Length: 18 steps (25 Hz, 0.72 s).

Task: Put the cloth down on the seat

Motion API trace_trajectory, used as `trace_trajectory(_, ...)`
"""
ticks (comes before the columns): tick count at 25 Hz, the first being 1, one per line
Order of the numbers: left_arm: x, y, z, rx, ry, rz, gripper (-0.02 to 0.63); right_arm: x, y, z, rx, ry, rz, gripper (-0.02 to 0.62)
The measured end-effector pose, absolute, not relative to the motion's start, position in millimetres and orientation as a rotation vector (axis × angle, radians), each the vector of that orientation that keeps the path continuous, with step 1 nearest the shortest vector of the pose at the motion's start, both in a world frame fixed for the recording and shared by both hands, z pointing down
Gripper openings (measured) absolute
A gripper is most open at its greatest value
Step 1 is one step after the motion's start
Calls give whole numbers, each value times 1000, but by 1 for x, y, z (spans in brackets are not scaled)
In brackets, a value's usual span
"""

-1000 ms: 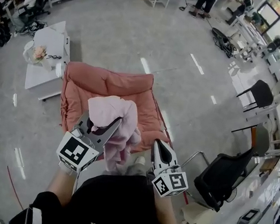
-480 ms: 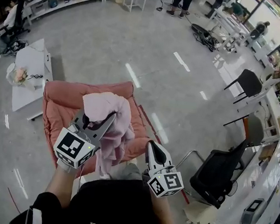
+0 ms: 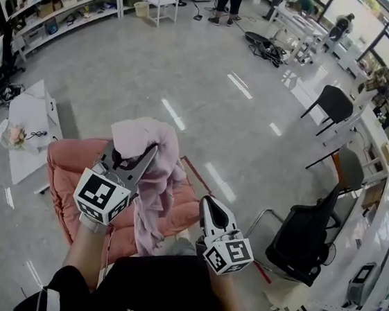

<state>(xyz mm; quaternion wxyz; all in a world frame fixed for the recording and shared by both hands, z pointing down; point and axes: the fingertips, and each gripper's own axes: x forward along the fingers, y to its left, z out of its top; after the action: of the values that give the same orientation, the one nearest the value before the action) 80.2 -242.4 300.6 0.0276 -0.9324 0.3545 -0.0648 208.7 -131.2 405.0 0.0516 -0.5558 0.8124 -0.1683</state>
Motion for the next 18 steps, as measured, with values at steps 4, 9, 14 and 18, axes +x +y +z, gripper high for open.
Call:
trace_trajectory(4, 96, -265, 293, -2883, 1068, -188, 135, 224, -143, 402, -1719, 2437, -502, 32)
trace_trajectory(9, 117, -284, 278, -2867, 1033, -191, 135, 246, -152, 396, -1749, 2381, -495, 34)
trace_trajectory(14, 132, -301, 246, -2820, 1007, -151, 135, 260, -161, 382, -1751, 2354, -476, 34)
trace_trajectory(18, 138, -314, 222, -2786, 1020, -113, 135, 265, -169, 375, -1740, 2359, -467, 34)
